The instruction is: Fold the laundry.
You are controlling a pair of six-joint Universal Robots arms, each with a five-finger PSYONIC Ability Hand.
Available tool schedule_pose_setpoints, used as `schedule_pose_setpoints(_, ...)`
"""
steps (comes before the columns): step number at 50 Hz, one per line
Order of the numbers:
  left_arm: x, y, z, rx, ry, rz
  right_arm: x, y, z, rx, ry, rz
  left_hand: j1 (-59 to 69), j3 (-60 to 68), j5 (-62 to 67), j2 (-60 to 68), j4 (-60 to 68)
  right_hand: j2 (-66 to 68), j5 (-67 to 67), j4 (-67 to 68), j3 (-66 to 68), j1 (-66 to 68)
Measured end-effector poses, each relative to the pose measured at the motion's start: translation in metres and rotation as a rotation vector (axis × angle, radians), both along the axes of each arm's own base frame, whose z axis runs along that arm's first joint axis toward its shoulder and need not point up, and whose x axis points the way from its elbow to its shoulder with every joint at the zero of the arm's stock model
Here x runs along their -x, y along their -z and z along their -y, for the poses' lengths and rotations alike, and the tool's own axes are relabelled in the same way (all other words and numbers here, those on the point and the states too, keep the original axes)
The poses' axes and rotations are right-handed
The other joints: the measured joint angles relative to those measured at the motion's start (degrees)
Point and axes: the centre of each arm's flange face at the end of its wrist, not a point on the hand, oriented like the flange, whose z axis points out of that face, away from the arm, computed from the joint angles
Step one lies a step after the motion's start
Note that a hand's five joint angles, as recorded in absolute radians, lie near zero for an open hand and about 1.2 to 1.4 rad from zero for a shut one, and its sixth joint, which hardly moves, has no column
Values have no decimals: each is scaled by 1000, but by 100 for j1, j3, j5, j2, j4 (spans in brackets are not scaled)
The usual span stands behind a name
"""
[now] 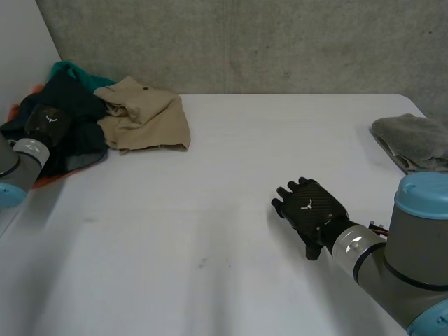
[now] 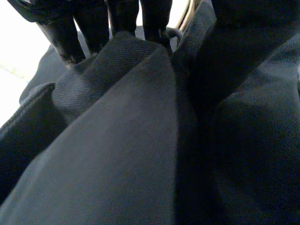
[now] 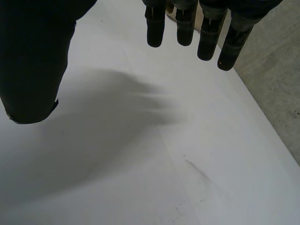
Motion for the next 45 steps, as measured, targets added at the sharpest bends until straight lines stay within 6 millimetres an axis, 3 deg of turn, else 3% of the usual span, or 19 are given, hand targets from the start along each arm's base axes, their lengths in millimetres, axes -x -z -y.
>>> schedule_pose_setpoints(3, 9, -14, -8, 9, 12, 8, 0, 0, 0, 0, 2, -1, 39, 25, 0, 5, 15, 0, 0, 0, 0, 0)
schedule_pose_setpoints(6, 35, -49, -25, 48, 55, -20, 1, -1, 1, 4, 7, 0, 161, 147, 0, 59, 174, 0, 0, 0, 0, 0)
schedule_pose_setpoints(8, 38, -52, -27, 53, 60, -26, 1, -1, 1, 4, 7, 0, 182, 147, 0, 62, 186, 0, 0, 0, 0, 0)
schedule_pose_setpoints(10, 71, -89, -52, 93, 131, -101, 1, -2, 2, 9, 14, 5, 182, 147, 0, 62, 186, 0, 0, 0, 0, 0)
schedule_pose_setpoints(12, 76, -94, -57, 98, 144, -115, 1, -2, 3, 10, 15, 6, 182, 147, 0, 62, 186, 0, 0, 0, 0, 0)
schedule_pose_setpoints(13, 109, -122, -88, 113, 227, -211, 2, -4, 4, 14, 24, 13, 219, 254, 0, 64, 303, 0, 0, 0, 0, 0)
schedule_pose_setpoints(16, 136, -136, -119, 92, 311, -295, 8, -12, 13, 25, 70, 40, 219, 307, 0, 71, 305, 0, 0, 0, 0, 0)
schedule_pose_setpoints(18, 162, -142, -151, 47, 397, -365, 14, -18, 21, 33, 120, 66, 219, 307, 0, 71, 305, 0, 0, 0, 0, 0)
schedule_pose_setpoints(19, 175, -142, -166, 21, 439, -392, 16, -21, 24, 36, 138, 75, 219, 307, 0, 71, 305, 0, 0, 0, 0, 0)
schedule_pose_setpoints(21, 175, -142, -166, 21, 439, -392, 16, -21, 24, 36, 138, 75, 219, 307, 0, 71, 305, 0, 0, 0, 0, 0)
schedule_pose_setpoints(22, 207, -134, -208, -69, 553, -445, 28, -31, 38, 44, 226, 124, 268, 351, 27, 92, 306, 0, 0, 0, 0, 0)
schedule_pose_setpoints(25, 234, -116, -241, -164, 642, -459, 38, -37, 48, 48, 292, 161, 308, 412, 196, 152, 309, 0, 0, 0, 0, 0)
schedule_pose_setpoints(27, 245, -105, -253, -205, 672, -456, 41, -39, 52, 49, 313, 171, 288, 373, 184, 71, 272, 0, 0, 0, 0, 0)
schedule_pose_setpoints(31, 277, -65, -288, -327, 755, -422, 53, -42, 63, 51, 374, 193, -2039, -2136, -2004, -2452, -2213, 0, 0, 0, 0, 0)
schedule_pose_setpoints(32, 282, -60, -294, -342, 767, -416, 55, -42, 65, 52, 382, 194, -3600, -3642, -3602, -4063, -3828, 0, 0, 0, 0, 0)
schedule_pose_setpoints(36, 294, -52, -310, -361, 800, -403, 59, -43, 68, 57, 400, 199, -4388, -4692, -4684, -5049, -4867, 0, 0, 0, 0, 0)
schedule_pose_setpoints(41, 285, -79, -299, -285, 751, -427, 60, -51, 67, 67, 405, 218, -4402, -4826, -4827, -5173, -4971, 0, 0, 0, 0, 0)
schedule_pose_setpoints(45, 257, -114, -271, -184, 646, -458, 60, -66, 61, 62, 416, 268, -4403, -4854, -4845, -5211, -4996, 0, 0, 0, 0, 0)
